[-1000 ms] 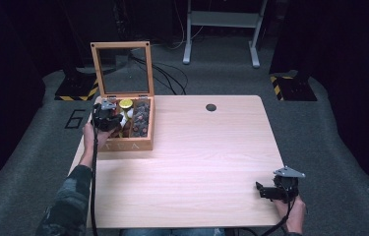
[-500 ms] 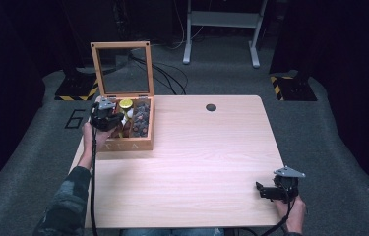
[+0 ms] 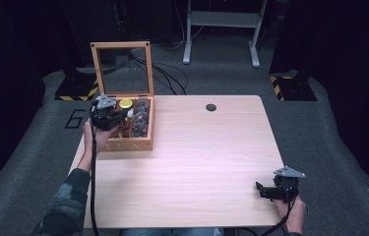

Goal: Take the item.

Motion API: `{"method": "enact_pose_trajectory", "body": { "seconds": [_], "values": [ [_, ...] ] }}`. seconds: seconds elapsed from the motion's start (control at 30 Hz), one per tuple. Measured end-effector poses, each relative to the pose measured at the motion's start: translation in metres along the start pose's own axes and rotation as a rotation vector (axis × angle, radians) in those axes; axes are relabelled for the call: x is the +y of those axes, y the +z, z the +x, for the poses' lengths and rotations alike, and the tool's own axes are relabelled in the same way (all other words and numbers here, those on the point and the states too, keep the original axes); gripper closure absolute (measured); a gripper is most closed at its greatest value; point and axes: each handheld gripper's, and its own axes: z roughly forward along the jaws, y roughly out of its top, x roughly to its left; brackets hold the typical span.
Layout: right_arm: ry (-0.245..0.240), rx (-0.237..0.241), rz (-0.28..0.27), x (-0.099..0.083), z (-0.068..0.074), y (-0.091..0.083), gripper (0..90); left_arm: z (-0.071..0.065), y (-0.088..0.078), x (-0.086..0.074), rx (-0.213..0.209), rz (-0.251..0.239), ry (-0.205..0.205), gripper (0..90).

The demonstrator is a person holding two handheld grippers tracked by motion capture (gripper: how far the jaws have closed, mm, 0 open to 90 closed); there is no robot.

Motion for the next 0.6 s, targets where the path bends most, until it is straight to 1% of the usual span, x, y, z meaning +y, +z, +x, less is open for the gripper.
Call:
{"method": "enact_pose_trajectory", "body": {
  "seconds": [0.17,0.27,0.33,0.4,0.57,0.6],
  "values": [
    [0.000,0.001,0.001,0.000,0.000,0.000,1.2,-0.012,-0.006,0.008,-0.026,-0.021,0.018,86.6],
    [0.000,0.001,0.001,0.000,0.000,0.000,1.2,-0.019,-0.008,0.013,-0.036,-0.035,0.037,86.7],
    [-0.002,0.000,-0.001,0.000,0.000,0.000,1.2,-0.024,-0.009,0.016,-0.047,-0.040,0.041,86.7],
    [-0.003,-0.002,-0.005,0.000,0.000,0.000,1.2,-0.029,-0.010,0.019,-0.058,-0.045,0.057,86.7],
    [-0.003,-0.003,-0.007,0.000,0.000,0.000,1.2,-0.044,-0.010,0.025,-0.085,-0.060,0.082,86.7],
    [0.001,0.000,0.001,0.000,0.000,0.000,1.2,-0.046,-0.010,0.026,-0.091,-0.059,0.088,86.7]
  ]
}}
